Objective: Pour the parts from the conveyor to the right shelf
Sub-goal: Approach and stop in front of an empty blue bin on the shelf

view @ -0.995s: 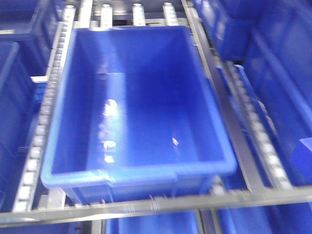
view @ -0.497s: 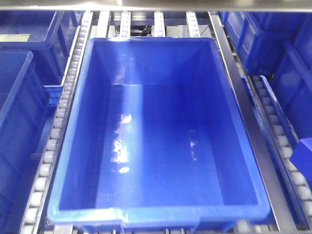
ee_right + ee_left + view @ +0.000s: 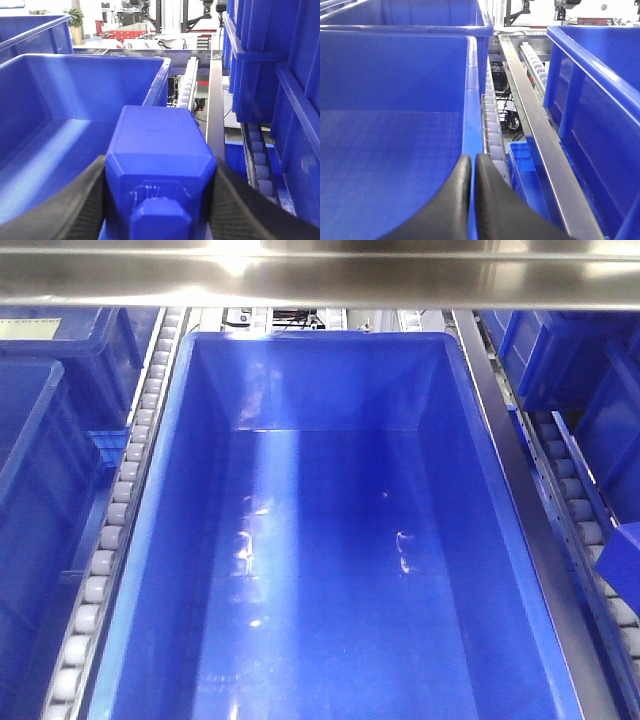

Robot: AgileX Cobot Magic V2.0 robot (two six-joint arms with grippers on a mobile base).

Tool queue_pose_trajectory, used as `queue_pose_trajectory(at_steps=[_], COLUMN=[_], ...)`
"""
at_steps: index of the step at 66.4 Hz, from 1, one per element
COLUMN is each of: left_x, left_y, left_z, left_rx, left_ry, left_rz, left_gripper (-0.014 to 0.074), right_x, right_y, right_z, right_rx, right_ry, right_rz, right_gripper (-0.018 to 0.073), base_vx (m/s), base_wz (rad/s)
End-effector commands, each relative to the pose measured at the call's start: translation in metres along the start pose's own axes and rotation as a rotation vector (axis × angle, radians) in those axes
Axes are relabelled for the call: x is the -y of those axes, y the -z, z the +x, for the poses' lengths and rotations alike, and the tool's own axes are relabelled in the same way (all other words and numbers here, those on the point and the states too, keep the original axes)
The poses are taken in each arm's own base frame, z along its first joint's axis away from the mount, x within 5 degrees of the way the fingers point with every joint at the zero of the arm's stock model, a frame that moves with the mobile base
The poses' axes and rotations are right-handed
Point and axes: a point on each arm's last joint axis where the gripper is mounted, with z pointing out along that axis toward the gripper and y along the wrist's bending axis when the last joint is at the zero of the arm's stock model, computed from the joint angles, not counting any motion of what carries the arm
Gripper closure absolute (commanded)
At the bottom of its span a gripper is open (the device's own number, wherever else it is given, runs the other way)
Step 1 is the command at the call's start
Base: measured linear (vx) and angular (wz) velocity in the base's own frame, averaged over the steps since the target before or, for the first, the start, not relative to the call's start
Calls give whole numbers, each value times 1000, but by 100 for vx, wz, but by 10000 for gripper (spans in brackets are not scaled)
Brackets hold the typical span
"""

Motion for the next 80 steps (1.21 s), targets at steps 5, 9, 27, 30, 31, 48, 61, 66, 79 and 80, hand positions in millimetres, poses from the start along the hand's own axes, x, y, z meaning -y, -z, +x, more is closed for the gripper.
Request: queue_pose_trajectory(at_steps=[5, 9, 27, 30, 31, 48, 61, 66, 79, 80], left_x=[0, 0, 0, 0, 0, 0, 0, 0, 0, 0], left_y=[0, 0, 0, 0, 0, 0, 0, 0, 0, 0], left_z=[-13, -13, -13, -13, -13, -13, -13, -13, -13, -13], left_rx=[84, 84, 84, 84, 84, 84, 84, 84, 84, 84], left_ry=[16, 16, 16, 16, 16, 16, 16, 16, 16, 16], left_rz=[2, 2, 2, 2, 2, 2, 2, 2, 2, 2], left_gripper=[602, 602, 602, 602, 602, 602, 602, 602, 602, 602], right_x=[1, 1, 1, 1, 1, 1, 1, 1, 1, 1], right_y=[0, 0, 0, 0, 0, 0, 0, 0, 0, 0], right_z=[-15, -15, -15, -15, -15, -15, -15, -15, -15, -15], right_rx=[87, 87, 87, 87, 87, 87, 87, 87, 87, 87], right_ry=[10, 10, 10, 10, 10, 10, 0, 0, -1, -1], right_rz=[10, 10, 10, 10, 10, 10, 9, 9, 9, 9], right_gripper=[564, 564, 564, 564, 564, 564, 564, 564, 564, 564], base_vx=[5, 4, 2, 0, 0, 0, 0, 0, 0, 0], base_wz=[-2, 0, 0, 0, 0, 0, 0, 0, 0, 0])
